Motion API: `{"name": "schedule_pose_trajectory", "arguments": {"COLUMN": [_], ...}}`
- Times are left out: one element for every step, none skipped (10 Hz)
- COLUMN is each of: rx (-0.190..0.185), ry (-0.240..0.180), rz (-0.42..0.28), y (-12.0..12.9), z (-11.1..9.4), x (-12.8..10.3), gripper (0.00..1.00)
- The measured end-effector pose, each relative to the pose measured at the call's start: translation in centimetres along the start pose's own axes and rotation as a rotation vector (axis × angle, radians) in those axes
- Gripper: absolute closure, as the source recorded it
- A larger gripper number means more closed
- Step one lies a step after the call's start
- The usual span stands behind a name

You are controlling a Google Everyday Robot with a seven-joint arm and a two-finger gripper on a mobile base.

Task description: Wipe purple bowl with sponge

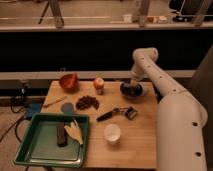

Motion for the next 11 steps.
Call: {"name": "schedule_pose_trajectory", "arguments": {"rx": [-0.013, -0.026, -0.04, -0.052, -0.065, -0.08, -0.1, -0.112, -0.122, -0.131, -0.14], "ry": [-0.021, -0.028, -0.034, -0.037, -0.039, -0.042, -0.044, -0.039, -0.028, -0.008, 0.019], "rz": [-0.018, -0.035, -0.054, -0.075, -0.095, -0.111, -0.126, -0.13, -0.131, -0.119, -0.102], "y": [0.4, 1.0, 1.7, 2.3, 2.9, 3.4, 4.0, 4.4, 4.7, 5.0, 5.2], "z": [0.1, 0.3, 0.3, 0.2, 0.2, 0.1, 0.0, -0.1, -0.2, -0.4, -0.8], "x": [-0.9, -1.5, -2.1, -2.6, -3.1, -3.5, -3.8, -3.8, -3.7, -3.2, -2.0], "gripper": [1.0, 1.0, 1.0, 1.0, 1.0, 1.0, 1.0, 1.0, 1.0, 1.0, 1.0]}}
